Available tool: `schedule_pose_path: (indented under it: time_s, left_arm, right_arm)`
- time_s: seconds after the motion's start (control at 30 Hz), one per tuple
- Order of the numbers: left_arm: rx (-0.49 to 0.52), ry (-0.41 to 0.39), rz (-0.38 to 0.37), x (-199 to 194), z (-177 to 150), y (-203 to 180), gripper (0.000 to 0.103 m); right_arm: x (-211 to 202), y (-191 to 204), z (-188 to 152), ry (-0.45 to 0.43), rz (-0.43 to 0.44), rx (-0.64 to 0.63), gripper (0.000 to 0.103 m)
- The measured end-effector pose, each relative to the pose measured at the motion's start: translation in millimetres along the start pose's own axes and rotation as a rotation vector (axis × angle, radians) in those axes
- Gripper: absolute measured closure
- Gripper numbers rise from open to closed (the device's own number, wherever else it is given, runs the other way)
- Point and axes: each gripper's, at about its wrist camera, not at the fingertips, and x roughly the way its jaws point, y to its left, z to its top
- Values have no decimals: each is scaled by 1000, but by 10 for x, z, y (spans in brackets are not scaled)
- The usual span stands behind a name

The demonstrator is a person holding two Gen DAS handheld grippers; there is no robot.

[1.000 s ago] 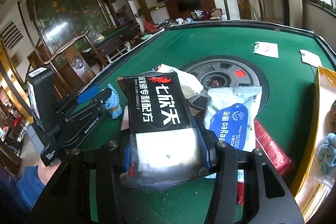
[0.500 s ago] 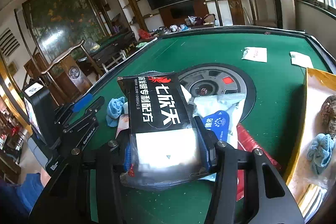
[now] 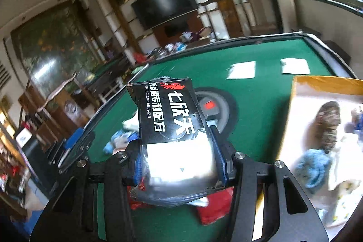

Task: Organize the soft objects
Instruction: 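Carry the black pack and blue cloth into the box and open both tools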

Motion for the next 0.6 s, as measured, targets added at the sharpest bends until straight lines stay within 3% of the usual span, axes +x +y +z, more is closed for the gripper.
schedule_pose_path:
  time_s: [0.27, 0.37, 0.5, 0.57, 0.6]
  left_arm:
    - [58, -52, -70, -204, 260, -421, 73]
    - [58, -50, -153, -272, 437, -590, 72]
    - [31, 9, -403, -321, 777, -874, 72]
    - [2, 94, -608, -269, 965, -1133, 72]
    - [-4, 132, -671, -249, 1007, -1248, 72]
  right_arm:
    - [-348, -438, 149, -71, -87, 92, 54]
    - [-532, -622, 226, -115, -179, 96, 54]
    - [-784, -932, 279, -155, -306, 135, 54]
    - [-876, -1159, 288, -158, -377, 184, 54]
    - [-902, -1257, 293, -152, -399, 209, 54]
